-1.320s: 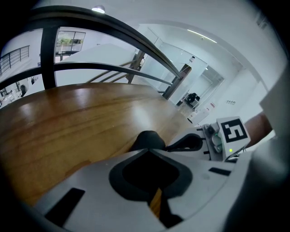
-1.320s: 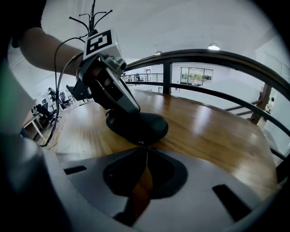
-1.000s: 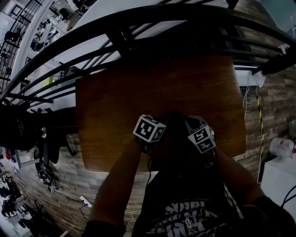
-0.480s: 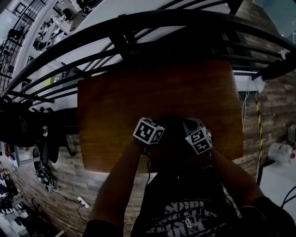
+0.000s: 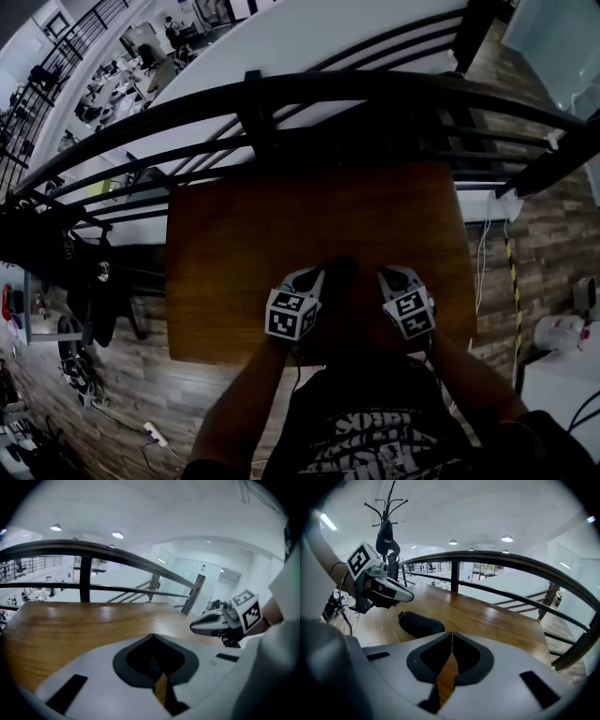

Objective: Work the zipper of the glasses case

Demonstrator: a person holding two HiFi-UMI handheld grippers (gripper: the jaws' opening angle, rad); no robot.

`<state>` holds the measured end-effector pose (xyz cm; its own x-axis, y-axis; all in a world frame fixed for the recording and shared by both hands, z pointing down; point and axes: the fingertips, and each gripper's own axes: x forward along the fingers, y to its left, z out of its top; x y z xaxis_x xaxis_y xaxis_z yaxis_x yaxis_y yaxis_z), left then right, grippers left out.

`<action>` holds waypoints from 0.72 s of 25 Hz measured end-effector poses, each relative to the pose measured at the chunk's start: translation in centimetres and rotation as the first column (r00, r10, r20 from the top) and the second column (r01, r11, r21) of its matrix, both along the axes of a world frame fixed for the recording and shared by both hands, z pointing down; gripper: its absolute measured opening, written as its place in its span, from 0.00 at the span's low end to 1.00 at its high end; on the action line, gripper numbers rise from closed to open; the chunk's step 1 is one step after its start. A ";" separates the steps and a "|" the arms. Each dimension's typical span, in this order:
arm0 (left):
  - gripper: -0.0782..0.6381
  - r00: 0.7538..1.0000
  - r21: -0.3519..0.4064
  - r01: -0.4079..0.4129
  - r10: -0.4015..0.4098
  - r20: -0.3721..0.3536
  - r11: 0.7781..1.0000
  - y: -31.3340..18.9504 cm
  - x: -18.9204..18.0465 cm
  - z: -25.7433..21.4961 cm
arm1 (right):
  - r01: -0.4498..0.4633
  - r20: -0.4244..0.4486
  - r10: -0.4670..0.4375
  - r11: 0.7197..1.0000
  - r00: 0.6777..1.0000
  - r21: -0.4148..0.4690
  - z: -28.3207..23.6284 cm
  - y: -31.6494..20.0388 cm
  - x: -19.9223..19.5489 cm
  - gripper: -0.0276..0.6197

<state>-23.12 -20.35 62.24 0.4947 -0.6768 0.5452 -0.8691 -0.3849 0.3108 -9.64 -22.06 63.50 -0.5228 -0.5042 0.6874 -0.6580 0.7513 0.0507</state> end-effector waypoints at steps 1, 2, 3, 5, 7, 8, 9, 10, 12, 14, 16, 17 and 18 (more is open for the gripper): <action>0.12 0.999 0.040 0.035 -0.035 -0.004 0.999 0.8 -0.3 -1.2 | -0.013 0.013 0.013 1.000 1.000 0.016 -1.0 0.3 0.4 0.04; 0.12 0.998 0.077 0.062 -0.063 0.005 0.995 1.6 -0.5 -2.3 | -0.029 0.031 0.028 0.999 0.999 0.035 -2.0 0.7 1.0 0.04; 0.12 0.996 0.112 0.085 -0.088 0.019 0.990 2.5 -0.8 -3.4 | -0.046 0.052 0.043 0.997 0.998 0.055 -3.1 1.1 1.5 0.04; 0.12 0.990 0.174 0.128 -0.136 0.034 0.976 4.2 -1.2 -5.7 | -0.077 0.097 0.068 0.993 0.993 0.090 -5.8 2.3 2.1 0.04; 0.12 0.983 0.225 0.173 -0.183 0.025 0.959 5.7 -1.5 -8.1 | -0.096 0.144 0.078 0.988 0.986 0.124 -8.6 3.6 2.3 0.04; 0.12 0.978 0.250 0.195 -0.206 0.018 0.948 6.3 -1.5 -9.4 | -0.104 0.166 0.080 0.985 0.983 0.140 -9.8 4.2 2.4 0.04; 0.12 0.973 0.275 0.218 -0.230 0.011 0.937 6.7 -1.4 -10.5 | -0.110 0.187 0.081 0.982 0.979 0.154 -10.9 4.8 2.6 0.04; 0.12 0.967 0.299 0.242 -0.255 0.004 0.923 7.2 -1.3 -11.7 | -0.115 0.208 0.079 0.979 0.975 0.167 -11.9 5.3 2.8 0.04; 0.12 0.954 0.342 0.287 -0.300 -0.014 0.895 8.4 -1.0 -14.0 | -0.116 0.246 0.066 0.975 0.967 0.191 -13.9 6.6 3.1 0.04; 0.12 0.945 0.381 0.311 -0.326 -0.028 0.871 9.8 -0.3 -16.1 | -0.102 0.276 0.042 0.973 0.960 0.205 -15.2 8.2 3.3 0.04; 0.12 0.940 0.418 0.319 -0.340 -0.026 0.851 11.3 0.4 -17.7 | -0.078 0.292 0.013 0.974 0.956 0.213 -16.1 9.8 3.2 0.04; 0.12 0.938 0.433 0.322 -0.347 -0.023 0.842 12.0 0.7 -18.3 | -0.065 0.297 -0.003 0.974 0.955 0.218 -16.4 10.4 3.0 0.04; 0.12 0.934 0.442 0.328 -0.355 -0.022 0.835 12.6 1.0 -18.7 | -0.051 0.302 -0.019 0.974 0.953 0.222 -16.8 10.9 2.9 0.04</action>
